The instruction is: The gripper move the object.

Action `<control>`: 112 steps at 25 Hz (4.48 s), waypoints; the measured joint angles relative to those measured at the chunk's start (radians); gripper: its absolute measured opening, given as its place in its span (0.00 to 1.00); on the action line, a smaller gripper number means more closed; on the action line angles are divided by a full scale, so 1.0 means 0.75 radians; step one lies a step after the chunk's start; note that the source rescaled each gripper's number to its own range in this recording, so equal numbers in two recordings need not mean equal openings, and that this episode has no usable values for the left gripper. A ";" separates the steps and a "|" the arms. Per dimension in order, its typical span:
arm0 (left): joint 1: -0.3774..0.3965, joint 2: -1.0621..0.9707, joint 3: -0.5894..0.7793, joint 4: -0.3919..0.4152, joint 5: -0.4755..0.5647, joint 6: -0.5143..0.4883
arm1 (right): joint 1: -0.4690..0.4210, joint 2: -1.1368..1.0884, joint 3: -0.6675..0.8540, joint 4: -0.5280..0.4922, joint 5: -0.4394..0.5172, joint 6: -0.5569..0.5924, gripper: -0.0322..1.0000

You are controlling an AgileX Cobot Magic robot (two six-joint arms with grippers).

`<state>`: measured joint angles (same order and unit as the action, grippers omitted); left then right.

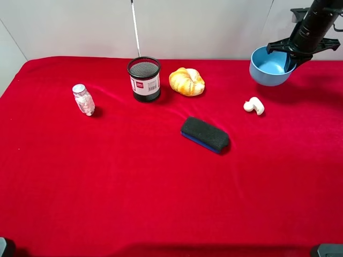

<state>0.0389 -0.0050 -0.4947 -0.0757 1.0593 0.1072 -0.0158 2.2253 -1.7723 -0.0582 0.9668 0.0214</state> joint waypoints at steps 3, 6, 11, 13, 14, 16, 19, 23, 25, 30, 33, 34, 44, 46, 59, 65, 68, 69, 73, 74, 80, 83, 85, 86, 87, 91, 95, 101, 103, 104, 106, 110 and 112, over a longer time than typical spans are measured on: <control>0.000 0.000 0.000 0.000 0.000 0.000 | -0.022 0.015 0.000 -0.001 -0.021 0.001 0.03; 0.000 0.000 0.000 0.000 0.000 0.000 | -0.037 0.039 0.000 -0.001 -0.021 0.001 0.03; 0.000 0.000 0.000 0.000 0.000 0.000 | -0.040 0.071 0.000 -0.004 -0.021 0.001 0.03; 0.000 0.000 0.000 0.000 0.000 0.000 | -0.040 0.086 0.000 -0.003 -0.015 0.001 0.03; 0.000 0.000 0.000 0.000 0.000 0.000 | -0.040 0.092 0.000 -0.002 -0.012 0.001 0.03; 0.000 0.000 0.000 0.000 0.000 0.000 | -0.040 0.099 0.000 0.000 -0.006 0.001 0.03; 0.000 0.000 0.000 0.000 0.000 0.000 | -0.040 0.100 0.000 0.000 -0.001 0.001 0.03; 0.000 0.000 0.000 0.000 0.000 0.000 | -0.040 0.100 0.000 0.000 0.000 0.001 0.03; 0.000 0.000 0.000 0.000 0.000 0.000 | -0.040 0.100 0.000 0.000 0.000 0.004 0.07; 0.000 0.000 0.000 0.000 0.000 0.000 | -0.040 0.100 0.000 0.000 0.000 0.005 0.40; 0.000 0.000 0.000 0.000 0.000 0.000 | -0.040 0.100 0.000 0.000 0.000 0.013 0.65; 0.000 0.000 0.000 0.000 0.000 0.000 | -0.040 0.100 0.000 0.000 0.000 0.018 0.72; 0.000 0.000 0.000 0.000 0.000 0.000 | -0.040 0.097 0.000 0.000 0.014 0.025 0.83; 0.000 0.000 0.000 0.000 0.000 0.000 | -0.040 0.081 0.000 0.000 0.023 0.025 0.83; 0.000 0.000 0.000 0.000 0.000 0.000 | -0.040 -0.076 0.000 0.002 0.229 0.043 0.83; 0.000 0.000 0.000 0.000 0.000 0.000 | -0.040 -0.139 0.000 0.028 0.317 0.049 0.83; 0.000 0.000 0.000 0.000 0.000 0.000 | -0.040 -0.172 0.000 0.057 0.329 0.050 0.83; 0.000 0.000 0.000 0.000 0.000 0.000 | -0.040 -0.185 0.000 0.067 0.331 0.052 0.83; 0.000 0.000 0.000 0.000 0.000 0.000 | -0.039 -0.235 0.000 0.105 0.331 0.054 0.83; 0.000 0.000 0.000 0.000 0.000 0.000 | -0.033 -0.246 0.000 0.106 0.331 0.054 0.83; 0.000 0.000 0.000 0.000 0.000 0.000 | 0.059 -0.314 0.026 0.102 0.334 0.054 0.83; 0.000 0.000 0.000 0.000 0.000 0.000 | 0.112 -0.336 0.050 0.100 0.334 0.054 0.83; 0.000 0.000 0.000 0.000 0.000 0.000 | 0.144 -0.349 0.076 0.096 0.333 0.054 0.83; 0.000 0.000 0.000 0.000 0.000 0.000 | 0.158 -0.356 0.097 0.096 0.334 0.054 0.83; 0.000 0.000 0.000 0.000 0.000 0.000 | 0.168 -0.368 0.122 0.095 0.334 0.053 0.83; 0.000 0.000 0.000 0.000 0.000 0.000 | 0.191 -0.437 0.233 0.096 0.333 0.039 0.83; 0.000 0.000 0.000 0.000 0.000 0.000 | 0.191 -0.537 0.359 0.088 0.333 0.035 0.83; 0.000 0.000 0.000 0.000 0.000 0.000 | 0.191 -0.750 0.548 0.090 0.333 0.035 0.83; 0.000 0.000 0.000 0.000 0.000 0.000 | 0.191 -0.842 0.608 0.090 0.333 0.035 0.83; 0.000 0.000 0.000 0.000 0.000 0.000 | 0.191 -0.883 0.640 0.090 0.333 0.035 0.83; 0.000 0.000 0.000 0.000 0.000 0.000 | 0.191 -0.983 0.695 0.090 0.334 0.035 0.83; 0.000 0.000 0.000 0.000 0.000 0.000 | 0.191 -1.187 0.789 0.092 0.335 0.035 0.83; 0.000 0.000 0.000 0.000 0.000 0.000 | 0.191 -1.288 0.831 0.101 0.336 0.035 0.83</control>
<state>0.0389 -0.0050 -0.4947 -0.0757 1.0593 0.1072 0.1277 1.2594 -1.1488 0.0174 1.2189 0.0473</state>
